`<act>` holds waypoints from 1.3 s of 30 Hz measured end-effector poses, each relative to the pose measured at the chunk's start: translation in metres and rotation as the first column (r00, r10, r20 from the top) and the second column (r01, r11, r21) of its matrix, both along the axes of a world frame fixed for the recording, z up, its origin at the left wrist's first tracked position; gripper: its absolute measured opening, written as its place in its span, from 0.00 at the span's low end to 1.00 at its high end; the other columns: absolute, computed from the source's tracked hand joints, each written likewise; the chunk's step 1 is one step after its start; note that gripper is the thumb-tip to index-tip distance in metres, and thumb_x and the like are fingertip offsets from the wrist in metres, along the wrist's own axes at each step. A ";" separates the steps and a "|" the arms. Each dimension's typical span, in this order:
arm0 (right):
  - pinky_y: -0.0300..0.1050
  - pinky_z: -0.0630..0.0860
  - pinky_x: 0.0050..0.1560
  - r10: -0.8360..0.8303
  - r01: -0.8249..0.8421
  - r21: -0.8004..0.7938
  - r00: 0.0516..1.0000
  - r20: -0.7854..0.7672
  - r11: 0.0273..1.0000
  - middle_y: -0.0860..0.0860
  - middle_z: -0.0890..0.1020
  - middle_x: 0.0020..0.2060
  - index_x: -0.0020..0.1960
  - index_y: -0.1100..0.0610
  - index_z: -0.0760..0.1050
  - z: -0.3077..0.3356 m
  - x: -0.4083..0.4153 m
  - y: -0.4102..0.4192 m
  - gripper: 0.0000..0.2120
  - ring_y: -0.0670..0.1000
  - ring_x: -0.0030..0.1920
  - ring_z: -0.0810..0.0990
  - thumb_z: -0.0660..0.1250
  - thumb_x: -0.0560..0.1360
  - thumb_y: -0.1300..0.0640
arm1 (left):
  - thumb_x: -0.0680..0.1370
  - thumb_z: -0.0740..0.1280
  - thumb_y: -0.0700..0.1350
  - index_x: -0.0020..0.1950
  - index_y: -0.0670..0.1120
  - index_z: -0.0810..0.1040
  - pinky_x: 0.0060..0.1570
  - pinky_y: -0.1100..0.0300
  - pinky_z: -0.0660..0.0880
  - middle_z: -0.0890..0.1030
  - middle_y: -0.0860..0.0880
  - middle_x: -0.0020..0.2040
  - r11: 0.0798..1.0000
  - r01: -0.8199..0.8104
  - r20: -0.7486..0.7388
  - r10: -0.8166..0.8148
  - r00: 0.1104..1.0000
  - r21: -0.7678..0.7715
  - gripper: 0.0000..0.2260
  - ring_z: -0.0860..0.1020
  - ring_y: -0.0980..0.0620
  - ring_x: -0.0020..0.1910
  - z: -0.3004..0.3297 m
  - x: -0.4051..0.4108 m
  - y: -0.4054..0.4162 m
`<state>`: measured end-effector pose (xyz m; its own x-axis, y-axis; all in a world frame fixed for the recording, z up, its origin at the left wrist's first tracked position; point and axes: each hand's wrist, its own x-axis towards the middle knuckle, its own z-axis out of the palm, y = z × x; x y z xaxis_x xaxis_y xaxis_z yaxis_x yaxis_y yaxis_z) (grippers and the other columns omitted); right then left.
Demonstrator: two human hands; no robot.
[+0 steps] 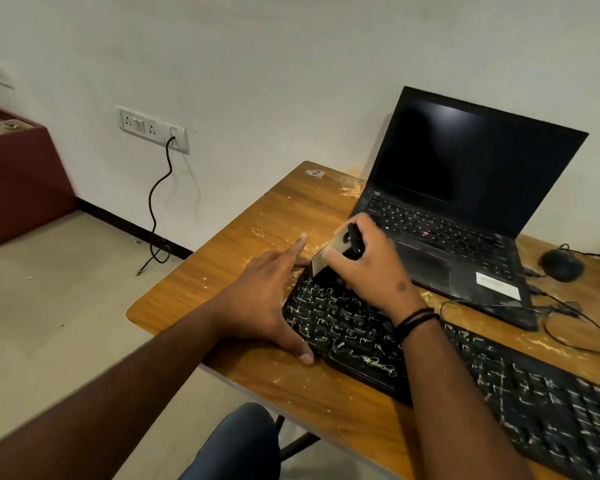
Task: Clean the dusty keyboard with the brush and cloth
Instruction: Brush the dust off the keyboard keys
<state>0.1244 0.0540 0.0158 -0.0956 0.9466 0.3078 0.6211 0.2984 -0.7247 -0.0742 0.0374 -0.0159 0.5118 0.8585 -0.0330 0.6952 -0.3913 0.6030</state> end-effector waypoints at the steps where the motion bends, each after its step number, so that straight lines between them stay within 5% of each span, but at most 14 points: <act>1: 0.42 0.78 0.30 0.008 -0.008 -0.007 1.000 -0.006 1.000 0.52 0.79 0.42 0.50 0.52 0.70 -0.001 0.002 0.000 0.11 0.52 0.39 0.81 0.71 0.74 0.52 | 0.56 0.84 0.63 0.79 0.62 0.31 0.75 0.52 0.51 0.53 0.61 0.79 1.000 0.003 -0.001 -0.003 1.000 0.000 0.71 0.51 0.56 0.77 0.000 0.000 -0.001; 8: 0.43 0.77 0.29 0.003 -0.002 0.015 0.998 -0.059 1.000 0.55 0.80 0.42 0.50 0.54 0.70 -0.002 0.002 -0.003 0.10 0.57 0.39 0.83 0.69 0.75 0.53 | 0.56 0.83 0.63 0.80 0.61 0.33 0.75 0.52 0.51 0.52 0.61 0.79 1.000 -0.005 -0.016 0.005 1.000 0.009 0.70 0.52 0.59 0.75 0.003 0.001 -0.003; 13: 0.42 0.79 0.31 -0.060 0.063 0.023 0.991 -0.118 0.998 0.52 0.80 0.44 0.54 0.51 0.70 -0.005 -0.002 -0.005 0.11 0.54 0.41 0.84 0.70 0.77 0.51 | 0.54 0.83 0.65 0.79 0.63 0.34 0.75 0.48 0.54 0.52 0.57 0.80 1.000 -0.023 -0.024 0.023 0.999 0.000 0.70 0.52 0.52 0.78 0.001 0.000 -0.002; 17: 0.37 0.76 0.28 0.032 -0.031 0.010 0.987 -0.155 0.999 0.51 0.80 0.44 0.55 0.53 0.71 -0.003 -0.004 -0.008 0.13 0.56 0.40 0.84 0.72 0.76 0.53 | 0.55 0.83 0.65 0.80 0.63 0.34 0.75 0.48 0.54 0.52 0.56 0.80 1.000 -0.021 -0.033 0.022 0.999 0.014 0.70 0.52 0.52 0.78 0.001 -0.001 -0.002; 22: 0.54 0.83 0.38 -0.023 0.027 0.050 0.997 -0.080 0.998 0.48 0.78 0.44 0.55 0.52 0.70 -0.007 -0.007 -0.005 0.14 0.52 0.44 0.81 0.73 0.75 0.51 | 0.55 0.83 0.65 0.80 0.61 0.34 0.75 0.50 0.54 0.52 0.56 0.81 1.000 -0.023 -0.032 0.023 0.999 0.012 0.70 0.52 0.52 0.78 0.002 0.000 -0.002; 27: 0.36 0.75 0.28 0.019 -0.019 0.000 0.990 -0.139 1.000 0.52 0.81 0.45 0.54 0.53 0.71 -0.003 0.002 -0.008 0.11 0.54 0.40 0.83 0.71 0.77 0.53 | 0.56 0.83 0.63 0.81 0.60 0.35 0.75 0.51 0.53 0.52 0.56 0.81 1.000 -0.019 -0.023 0.019 1.000 -0.001 0.69 0.52 0.52 0.78 0.002 0.001 -0.003; 34: 0.43 0.83 0.39 -0.110 0.138 0.142 0.975 -0.191 0.980 0.43 0.80 0.45 0.56 0.51 0.71 -0.003 0.000 -0.008 0.11 0.44 0.47 0.82 0.71 0.77 0.52 | 0.54 0.83 0.65 0.80 0.61 0.35 0.76 0.47 0.55 0.52 0.54 0.81 0.999 -0.035 -0.038 0.035 0.999 -0.004 0.70 0.52 0.48 0.79 0.001 0.001 -0.001; 36: 0.49 0.84 0.40 -0.058 0.092 0.132 0.969 -0.240 0.987 0.45 0.81 0.48 0.55 0.51 0.72 -0.001 0.007 -0.007 0.10 0.47 0.50 0.83 0.71 0.77 0.54 | 0.54 0.83 0.64 0.80 0.62 0.35 0.75 0.47 0.55 0.52 0.54 0.81 0.999 -0.040 -0.041 0.039 0.998 -0.010 0.70 0.52 0.48 0.79 0.001 0.001 0.000; 39: 0.46 0.82 0.39 0.060 -0.055 0.036 0.986 -0.157 0.998 0.47 0.81 0.48 0.54 0.52 0.72 -0.002 0.011 -0.008 0.10 0.49 0.49 0.82 0.72 0.77 0.56 | 0.54 0.84 0.64 0.80 0.62 0.35 0.75 0.46 0.56 0.52 0.54 0.81 0.999 -0.043 -0.052 0.043 0.998 -0.009 0.70 0.52 0.48 0.79 0.002 0.002 -0.001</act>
